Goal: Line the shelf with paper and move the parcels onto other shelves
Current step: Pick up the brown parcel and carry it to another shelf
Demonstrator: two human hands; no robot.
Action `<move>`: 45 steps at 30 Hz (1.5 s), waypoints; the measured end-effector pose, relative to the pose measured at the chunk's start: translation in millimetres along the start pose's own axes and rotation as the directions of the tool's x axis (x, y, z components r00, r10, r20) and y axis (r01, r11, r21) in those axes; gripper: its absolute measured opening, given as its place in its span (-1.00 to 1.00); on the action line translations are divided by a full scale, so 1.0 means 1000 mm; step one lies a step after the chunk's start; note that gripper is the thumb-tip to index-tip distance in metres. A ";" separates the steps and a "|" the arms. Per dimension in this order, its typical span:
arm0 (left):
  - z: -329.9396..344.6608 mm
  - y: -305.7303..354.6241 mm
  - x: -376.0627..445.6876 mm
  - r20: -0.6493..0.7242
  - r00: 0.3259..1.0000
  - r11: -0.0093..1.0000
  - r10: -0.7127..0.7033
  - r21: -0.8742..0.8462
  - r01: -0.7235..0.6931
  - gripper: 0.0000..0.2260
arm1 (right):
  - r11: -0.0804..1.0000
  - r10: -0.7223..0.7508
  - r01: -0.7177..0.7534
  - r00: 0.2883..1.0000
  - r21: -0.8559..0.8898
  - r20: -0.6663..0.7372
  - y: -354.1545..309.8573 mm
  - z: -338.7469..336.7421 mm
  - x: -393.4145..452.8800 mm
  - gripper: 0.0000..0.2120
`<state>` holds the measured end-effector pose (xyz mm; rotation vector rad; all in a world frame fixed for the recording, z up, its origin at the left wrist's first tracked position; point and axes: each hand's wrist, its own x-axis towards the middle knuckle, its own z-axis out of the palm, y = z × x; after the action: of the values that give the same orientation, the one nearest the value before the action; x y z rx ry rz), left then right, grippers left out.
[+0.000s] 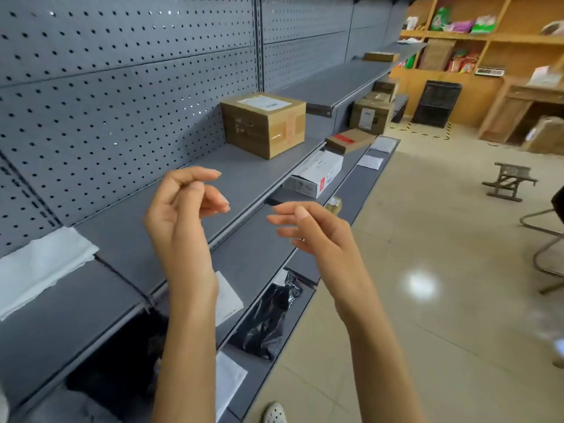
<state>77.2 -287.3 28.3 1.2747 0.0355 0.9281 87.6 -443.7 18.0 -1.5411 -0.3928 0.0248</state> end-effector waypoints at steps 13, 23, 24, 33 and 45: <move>0.111 -0.108 0.142 0.053 0.998 1.000 0.014 -0.011 -0.013 -0.69 | 0.999 0.019 -0.023 0.994 -0.039 -0.108 0.039 -0.058 0.194 -0.68; 0.162 -0.181 0.209 -0.020 0.999 0.999 -0.026 0.047 0.027 -0.69 | 0.998 0.061 -0.061 0.997 0.010 -0.046 0.075 -0.095 0.306 -0.71; 0.169 -0.189 0.215 -0.036 0.999 0.998 -0.024 0.053 0.026 -0.69 | 0.998 0.062 -0.061 0.998 0.012 -0.030 0.078 -0.100 0.319 -0.71; 0.249 -0.245 0.270 -0.211 0.977 0.998 0.015 0.070 0.000 -0.72 | 0.997 0.079 -0.078 0.991 -0.011 0.105 0.095 -0.172 0.431 -0.69; 0.266 -0.290 0.280 -0.407 0.884 0.908 0.230 0.416 -0.045 -0.71 | 0.983 0.167 -0.141 0.955 -0.118 0.246 0.142 -0.192 0.518 -0.79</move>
<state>558.5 -326.9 8.8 1.4183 0.5264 1.3808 655.7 -488.9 4.0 -1.6703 -0.4821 0.3332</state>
